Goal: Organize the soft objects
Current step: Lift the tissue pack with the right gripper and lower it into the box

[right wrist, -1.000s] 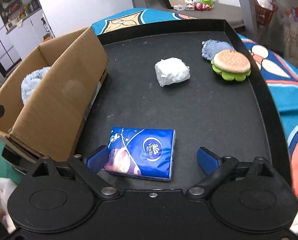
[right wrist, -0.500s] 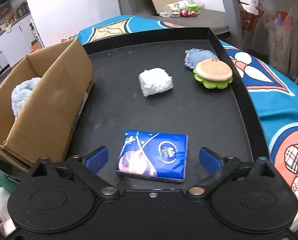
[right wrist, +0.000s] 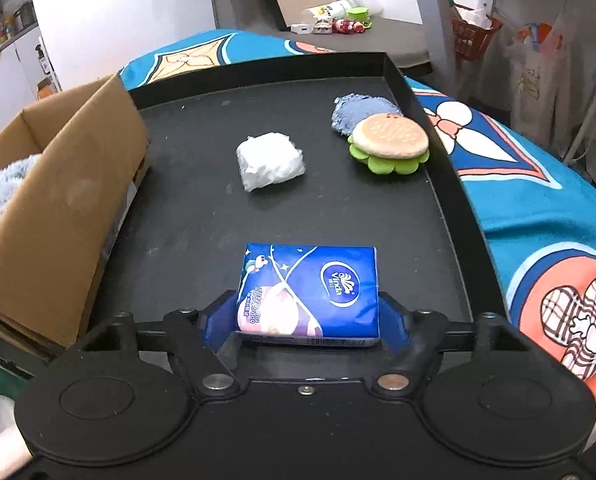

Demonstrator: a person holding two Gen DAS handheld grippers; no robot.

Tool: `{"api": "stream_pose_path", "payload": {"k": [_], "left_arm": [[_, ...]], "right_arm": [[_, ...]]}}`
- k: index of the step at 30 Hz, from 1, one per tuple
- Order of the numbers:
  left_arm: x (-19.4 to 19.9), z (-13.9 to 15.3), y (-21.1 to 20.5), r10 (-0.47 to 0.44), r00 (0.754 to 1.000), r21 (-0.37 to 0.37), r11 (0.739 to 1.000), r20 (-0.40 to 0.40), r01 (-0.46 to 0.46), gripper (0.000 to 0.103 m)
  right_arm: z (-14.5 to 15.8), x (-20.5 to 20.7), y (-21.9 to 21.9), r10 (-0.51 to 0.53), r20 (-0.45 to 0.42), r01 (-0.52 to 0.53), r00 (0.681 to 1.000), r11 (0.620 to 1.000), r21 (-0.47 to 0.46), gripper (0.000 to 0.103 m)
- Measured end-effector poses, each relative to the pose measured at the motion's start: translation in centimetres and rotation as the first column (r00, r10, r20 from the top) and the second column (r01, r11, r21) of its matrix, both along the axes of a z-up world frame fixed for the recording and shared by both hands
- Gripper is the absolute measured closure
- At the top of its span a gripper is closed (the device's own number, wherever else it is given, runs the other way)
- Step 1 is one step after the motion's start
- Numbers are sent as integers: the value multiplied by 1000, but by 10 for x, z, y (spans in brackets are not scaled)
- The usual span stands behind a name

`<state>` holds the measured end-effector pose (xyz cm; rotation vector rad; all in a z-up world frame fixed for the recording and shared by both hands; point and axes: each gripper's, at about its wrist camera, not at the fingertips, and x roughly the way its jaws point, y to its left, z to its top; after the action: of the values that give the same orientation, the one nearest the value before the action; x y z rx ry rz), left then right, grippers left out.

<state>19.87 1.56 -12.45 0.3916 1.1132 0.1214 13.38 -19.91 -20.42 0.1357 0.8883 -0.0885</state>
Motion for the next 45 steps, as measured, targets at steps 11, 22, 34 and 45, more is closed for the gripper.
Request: {"api": "stream_pose_path", "payload": {"k": [11,22,34,45], "left_arm": [[-2,3,7,13,1000,-31,999,15,-13,36],[-5,11,16,32,999,-74,997,41,-29,36],[-8,31,32,14,999,-164,986,40,-7,40],[-9,15,37,-7,1000,-194,981,24,12,60]], "right_arm": [[30,-3,0,33,67,-36,997,999,40,32],[67,2,14,85,141,-94,986,994,59,32],[106,14,44,169,193,-190,967,977,96,32],[116,25,82,240,186,-266,953,955,131,32]]}}
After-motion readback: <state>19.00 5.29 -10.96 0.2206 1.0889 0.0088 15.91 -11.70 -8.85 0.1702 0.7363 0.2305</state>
